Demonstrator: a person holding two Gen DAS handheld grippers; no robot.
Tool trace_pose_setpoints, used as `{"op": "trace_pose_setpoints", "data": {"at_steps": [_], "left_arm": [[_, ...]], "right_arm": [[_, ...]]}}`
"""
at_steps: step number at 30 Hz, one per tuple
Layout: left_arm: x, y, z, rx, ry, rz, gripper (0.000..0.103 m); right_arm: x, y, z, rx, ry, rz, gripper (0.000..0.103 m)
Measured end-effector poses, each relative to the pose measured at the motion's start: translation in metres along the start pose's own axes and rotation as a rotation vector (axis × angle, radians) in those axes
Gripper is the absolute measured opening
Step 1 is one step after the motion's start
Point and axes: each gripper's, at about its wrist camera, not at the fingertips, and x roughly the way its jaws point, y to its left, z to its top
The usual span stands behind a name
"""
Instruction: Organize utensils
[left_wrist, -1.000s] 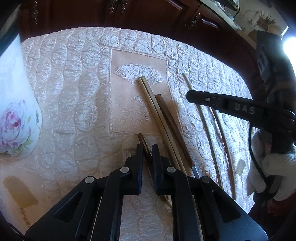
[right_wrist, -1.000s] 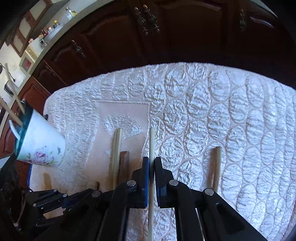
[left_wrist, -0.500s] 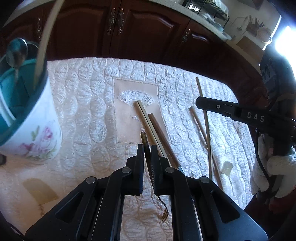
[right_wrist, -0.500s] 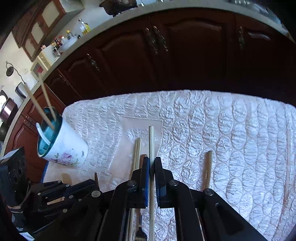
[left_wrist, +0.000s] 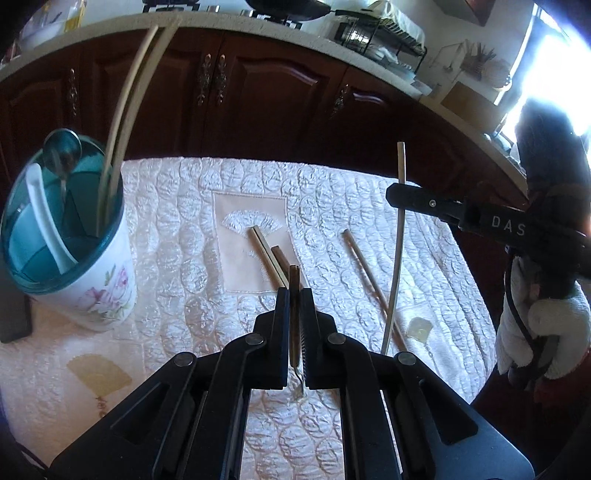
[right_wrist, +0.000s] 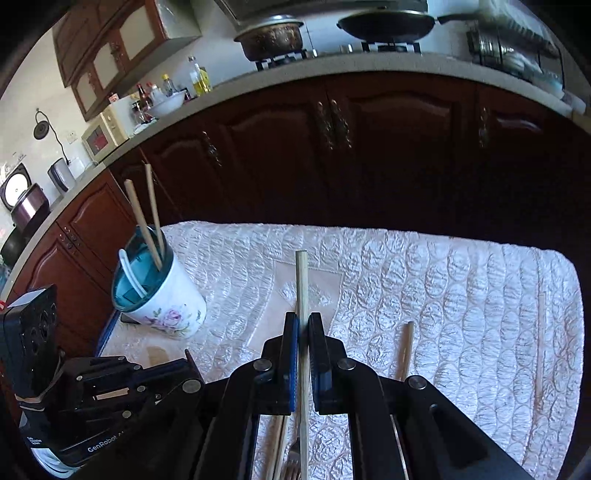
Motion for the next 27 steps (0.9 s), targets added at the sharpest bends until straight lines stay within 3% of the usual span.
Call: {"op": "trace_pose_setpoints", "data": {"at_steps": [17,24,27], "left_arm": [[-0.036,0.004,0.000,0.019,-0.079,0.013,0.000],[-0.012,0.034,-0.015,-0.114,-0.004,0.047,0.000],[-0.004,0.046,-0.023,-0.156,0.010,0.096,0.003]], "right_arm": [[-0.034,0.033,0.010,-0.044,-0.088,-0.014,0.005],[-0.035,0.030,0.008,-0.040,-0.088,-0.017,0.005],[-0.034,0.028,0.009,-0.039,-0.089,-0.017,0.005]]}}
